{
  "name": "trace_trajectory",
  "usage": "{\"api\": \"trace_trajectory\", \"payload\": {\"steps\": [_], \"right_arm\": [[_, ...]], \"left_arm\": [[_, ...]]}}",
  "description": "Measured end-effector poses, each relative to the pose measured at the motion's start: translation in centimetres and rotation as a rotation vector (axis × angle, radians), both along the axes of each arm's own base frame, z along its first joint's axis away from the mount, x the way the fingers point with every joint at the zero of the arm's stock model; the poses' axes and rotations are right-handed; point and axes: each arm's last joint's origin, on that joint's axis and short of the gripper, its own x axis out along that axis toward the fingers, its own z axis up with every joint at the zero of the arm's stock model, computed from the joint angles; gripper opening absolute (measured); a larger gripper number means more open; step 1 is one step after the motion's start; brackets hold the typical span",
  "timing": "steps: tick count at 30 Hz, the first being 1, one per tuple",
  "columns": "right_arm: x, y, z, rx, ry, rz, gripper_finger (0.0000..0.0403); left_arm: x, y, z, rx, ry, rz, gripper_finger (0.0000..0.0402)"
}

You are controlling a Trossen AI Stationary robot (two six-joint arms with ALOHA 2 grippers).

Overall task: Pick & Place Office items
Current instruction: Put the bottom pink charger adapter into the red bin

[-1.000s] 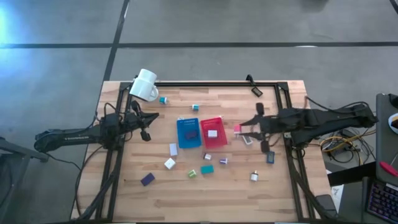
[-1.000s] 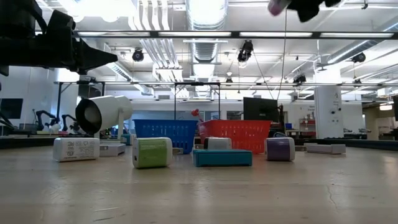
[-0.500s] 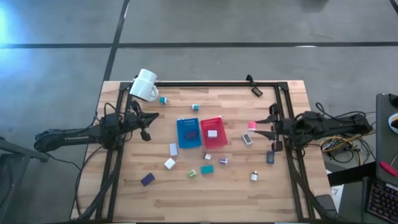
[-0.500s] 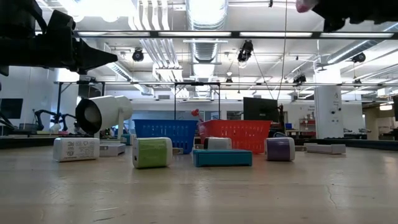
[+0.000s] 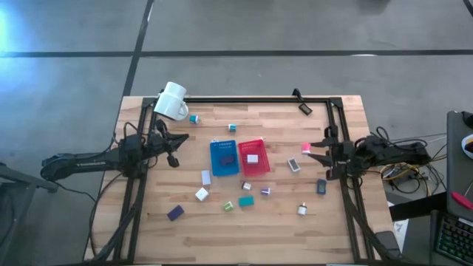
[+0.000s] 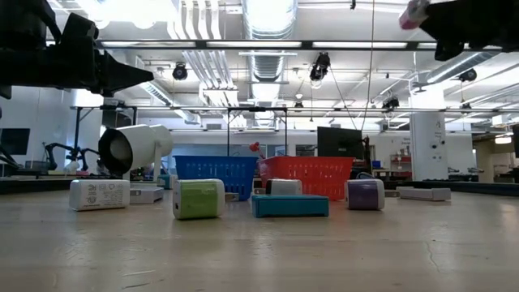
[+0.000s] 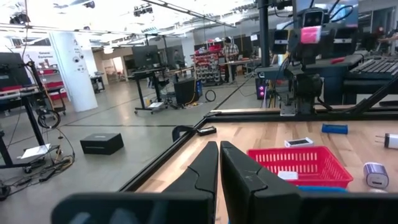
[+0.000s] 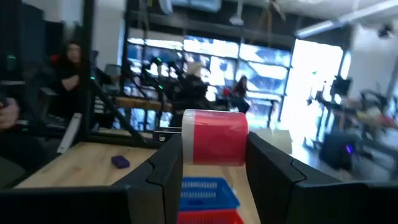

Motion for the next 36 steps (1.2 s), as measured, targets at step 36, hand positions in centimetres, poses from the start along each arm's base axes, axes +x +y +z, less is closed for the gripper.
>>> {"api": "trace_trajectory", "payload": {"steps": [36], "right_arm": [[17.1, -3.0, -3.2, 0.082, 0.787, -0.286, 0.0136]], "left_arm": [[0.0, 0.0, 0.1, -0.012, -0.011, 0.001, 0.0023]]}}
